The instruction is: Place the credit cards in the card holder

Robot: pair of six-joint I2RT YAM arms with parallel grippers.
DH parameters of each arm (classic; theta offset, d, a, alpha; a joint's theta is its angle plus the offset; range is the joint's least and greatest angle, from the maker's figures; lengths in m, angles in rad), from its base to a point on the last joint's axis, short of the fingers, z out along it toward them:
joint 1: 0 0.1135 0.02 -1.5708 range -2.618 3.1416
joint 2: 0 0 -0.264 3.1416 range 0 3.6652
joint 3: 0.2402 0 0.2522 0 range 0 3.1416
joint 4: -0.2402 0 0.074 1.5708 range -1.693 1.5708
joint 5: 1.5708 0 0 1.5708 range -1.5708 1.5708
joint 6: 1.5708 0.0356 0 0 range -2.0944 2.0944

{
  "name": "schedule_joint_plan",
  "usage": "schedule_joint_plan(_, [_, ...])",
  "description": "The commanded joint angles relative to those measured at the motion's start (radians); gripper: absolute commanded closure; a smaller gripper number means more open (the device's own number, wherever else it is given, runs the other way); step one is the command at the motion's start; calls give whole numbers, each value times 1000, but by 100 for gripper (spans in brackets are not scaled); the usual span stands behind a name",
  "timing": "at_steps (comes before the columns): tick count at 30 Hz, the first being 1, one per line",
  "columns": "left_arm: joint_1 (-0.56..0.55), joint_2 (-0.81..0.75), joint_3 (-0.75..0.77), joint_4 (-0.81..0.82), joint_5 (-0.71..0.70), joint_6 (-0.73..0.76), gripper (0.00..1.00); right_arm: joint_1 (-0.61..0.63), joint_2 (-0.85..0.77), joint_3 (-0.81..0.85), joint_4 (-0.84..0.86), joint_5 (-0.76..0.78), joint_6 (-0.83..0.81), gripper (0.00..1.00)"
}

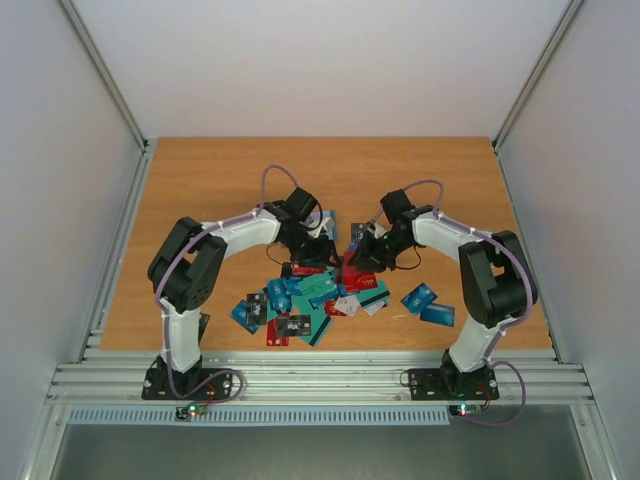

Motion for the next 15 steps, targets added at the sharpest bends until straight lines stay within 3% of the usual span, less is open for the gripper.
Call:
schedule_joint_plan(1, [-13, 41, 13, 62, 11, -30, 49, -15, 28, -18, 39, -2, 3, 74])
schedule_joint_plan(15, [-16, 152, 147, -9, 4, 46, 49, -26, 146, -9, 43, -8, -34, 76])
